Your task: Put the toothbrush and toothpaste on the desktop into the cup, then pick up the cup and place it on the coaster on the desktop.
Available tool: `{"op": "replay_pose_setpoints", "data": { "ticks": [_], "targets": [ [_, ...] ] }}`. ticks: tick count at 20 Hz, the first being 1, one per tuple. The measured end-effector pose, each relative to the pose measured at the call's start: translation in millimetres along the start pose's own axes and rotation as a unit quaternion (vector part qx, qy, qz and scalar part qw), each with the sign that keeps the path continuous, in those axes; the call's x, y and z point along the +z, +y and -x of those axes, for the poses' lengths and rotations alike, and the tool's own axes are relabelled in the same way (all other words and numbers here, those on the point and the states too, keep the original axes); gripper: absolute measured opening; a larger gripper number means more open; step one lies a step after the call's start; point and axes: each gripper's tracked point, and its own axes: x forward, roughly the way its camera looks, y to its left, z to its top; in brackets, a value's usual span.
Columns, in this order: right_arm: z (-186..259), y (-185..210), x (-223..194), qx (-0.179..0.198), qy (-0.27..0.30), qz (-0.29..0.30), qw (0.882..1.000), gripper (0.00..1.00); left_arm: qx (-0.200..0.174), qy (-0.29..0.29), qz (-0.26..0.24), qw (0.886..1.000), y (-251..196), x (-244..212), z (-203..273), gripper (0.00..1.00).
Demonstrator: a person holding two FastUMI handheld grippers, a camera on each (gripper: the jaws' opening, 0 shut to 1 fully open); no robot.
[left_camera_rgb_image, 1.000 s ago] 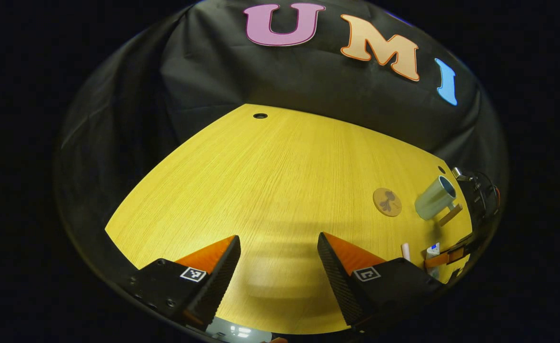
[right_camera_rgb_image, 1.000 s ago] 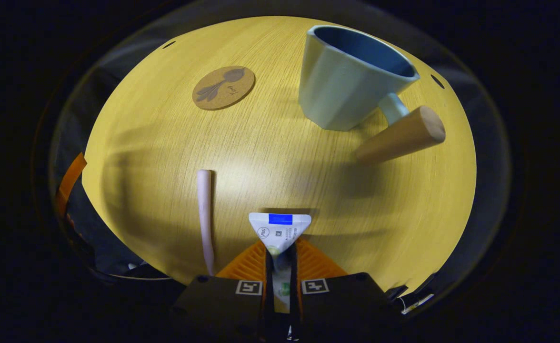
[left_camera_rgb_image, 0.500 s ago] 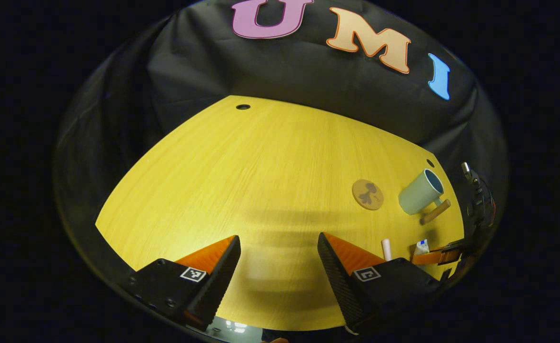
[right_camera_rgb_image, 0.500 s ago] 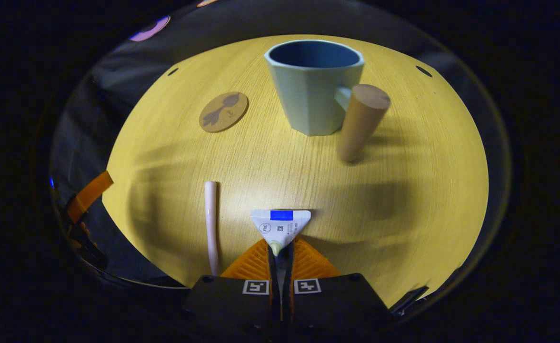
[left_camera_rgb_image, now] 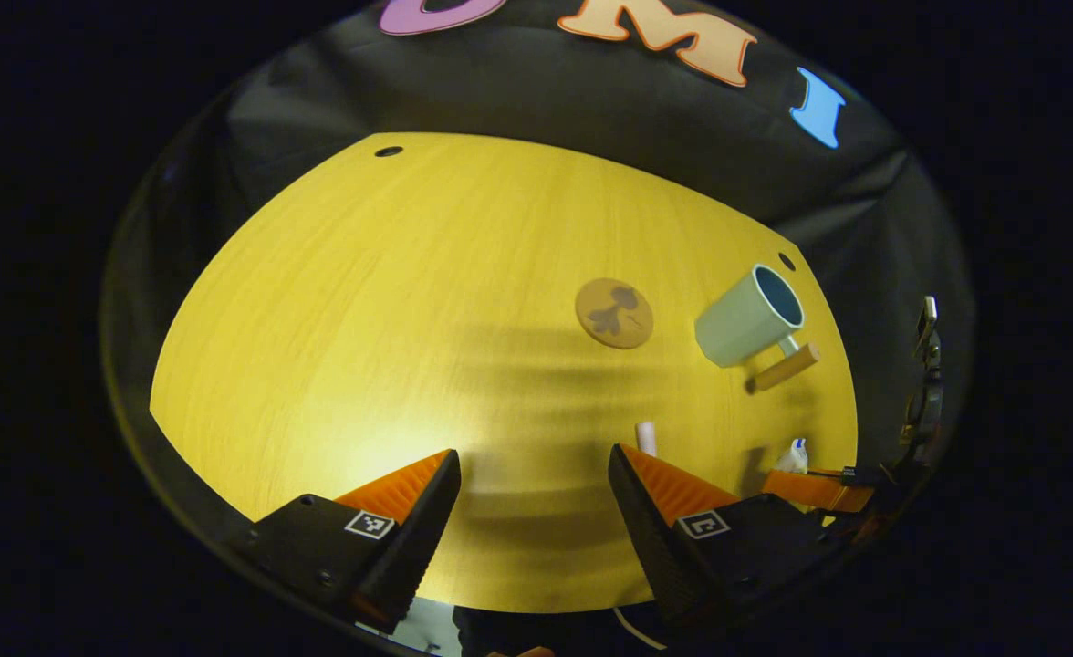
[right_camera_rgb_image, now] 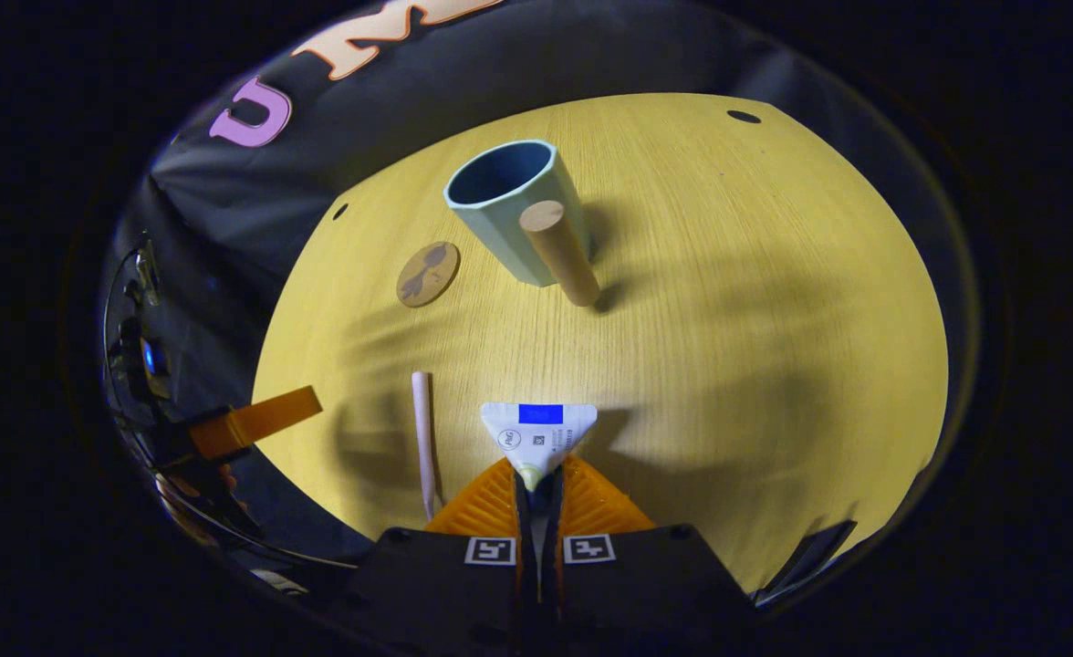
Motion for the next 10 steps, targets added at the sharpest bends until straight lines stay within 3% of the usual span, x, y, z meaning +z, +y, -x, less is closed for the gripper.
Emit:
{"op": "replay_pose_setpoints", "data": {
  "ticks": [10],
  "targets": [
    [39,-58,8,0.001,-0.038,-0.026,0.999,0.05,0.001,0.122,-0.074,0.990,-64,-20,-25,0.94]
  ]
}}
